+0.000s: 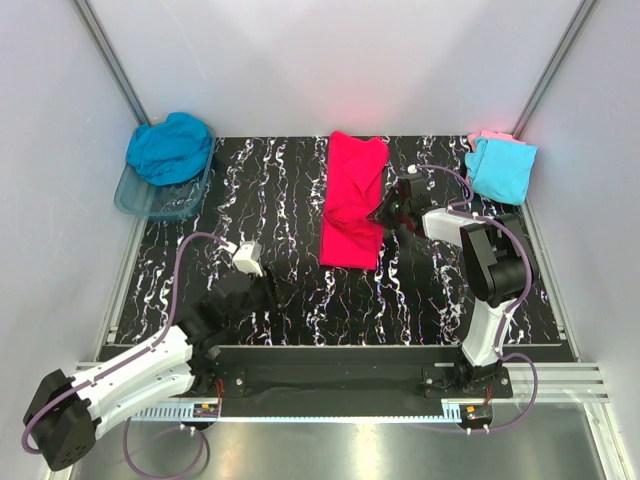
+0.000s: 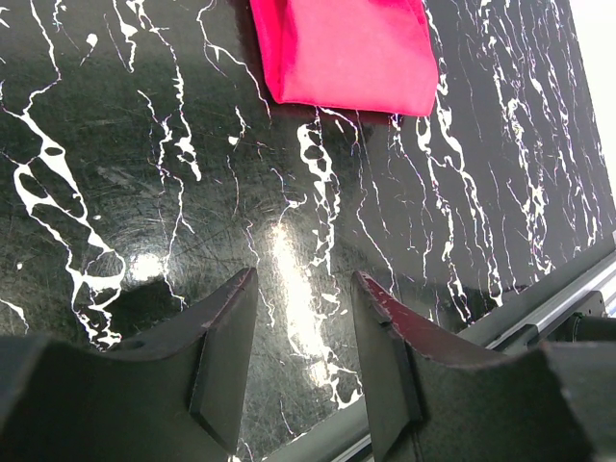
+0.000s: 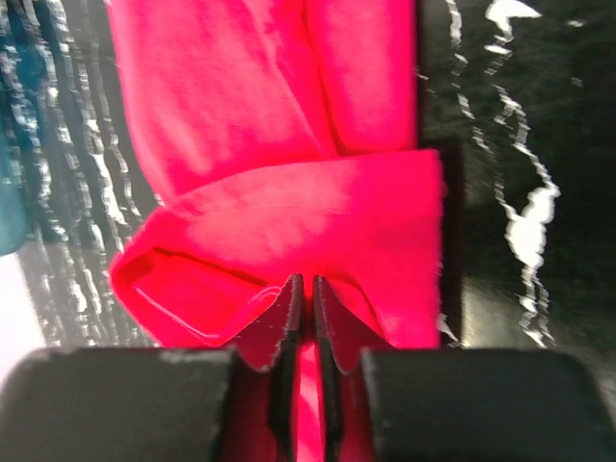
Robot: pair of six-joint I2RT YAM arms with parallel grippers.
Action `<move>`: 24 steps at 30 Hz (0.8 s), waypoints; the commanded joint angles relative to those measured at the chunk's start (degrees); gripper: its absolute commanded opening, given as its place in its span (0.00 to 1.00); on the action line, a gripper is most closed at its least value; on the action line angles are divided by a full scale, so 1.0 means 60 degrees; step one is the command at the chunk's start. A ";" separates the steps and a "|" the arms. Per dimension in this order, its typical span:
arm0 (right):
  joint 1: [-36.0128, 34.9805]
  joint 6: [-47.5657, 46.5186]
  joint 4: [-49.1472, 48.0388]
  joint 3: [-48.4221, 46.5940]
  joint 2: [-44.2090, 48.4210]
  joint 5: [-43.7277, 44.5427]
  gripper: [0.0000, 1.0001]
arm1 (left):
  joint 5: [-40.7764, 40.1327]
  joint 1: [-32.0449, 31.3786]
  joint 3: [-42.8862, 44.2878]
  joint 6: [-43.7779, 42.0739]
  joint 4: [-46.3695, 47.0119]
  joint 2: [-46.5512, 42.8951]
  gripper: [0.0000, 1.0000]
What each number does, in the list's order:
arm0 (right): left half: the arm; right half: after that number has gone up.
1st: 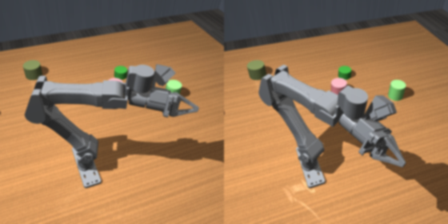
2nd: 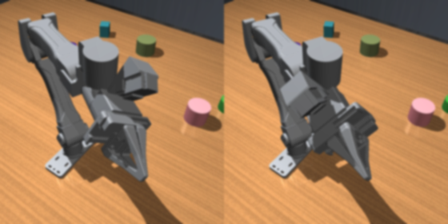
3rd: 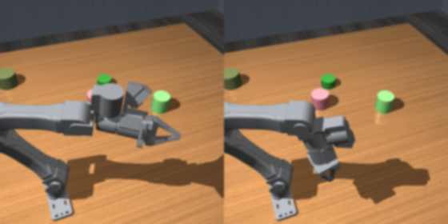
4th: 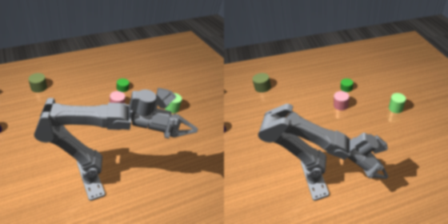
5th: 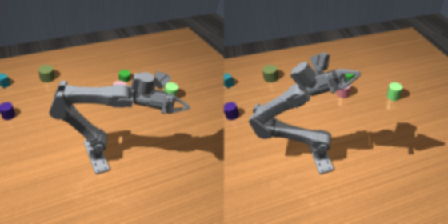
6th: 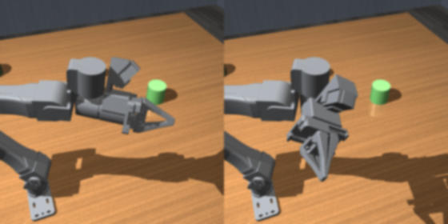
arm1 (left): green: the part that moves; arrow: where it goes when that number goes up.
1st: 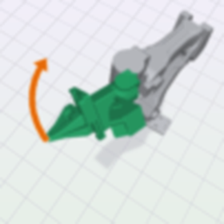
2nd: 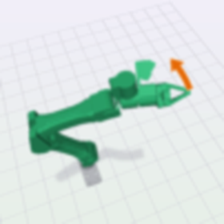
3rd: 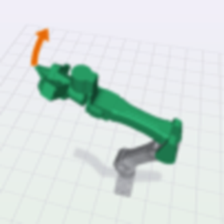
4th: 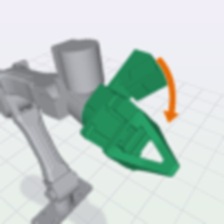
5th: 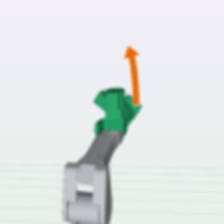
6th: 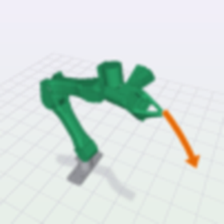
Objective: Fold and stack the t-shirts
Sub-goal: Fold the tshirt
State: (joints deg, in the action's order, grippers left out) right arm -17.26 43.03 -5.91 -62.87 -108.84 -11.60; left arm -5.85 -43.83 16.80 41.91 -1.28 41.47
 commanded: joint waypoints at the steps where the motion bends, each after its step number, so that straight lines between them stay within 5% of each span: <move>1: -0.0039 -0.0753 0.0399 0.0034 0.0634 0.0701 0.11 | -0.0212 -0.0033 0.0306 -0.0086 0.0228 -0.0144 0.47; 7: -0.0039 -0.3007 0.0517 -0.0127 0.0839 0.1565 0.00 | -0.0051 -0.0033 0.0306 -0.0188 0.0228 -0.0072 0.47; 24: -0.0010 -0.3304 0.1615 -0.3054 -0.0990 0.2108 0.00 | 0.0169 -0.0033 -0.0441 -0.0086 -0.0547 -0.1769 0.45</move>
State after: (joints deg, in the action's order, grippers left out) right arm -17.23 24.32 1.87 -75.59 -111.98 -0.10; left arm -5.15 -43.83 14.48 41.56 -3.60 32.62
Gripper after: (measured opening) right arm 0.011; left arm 0.455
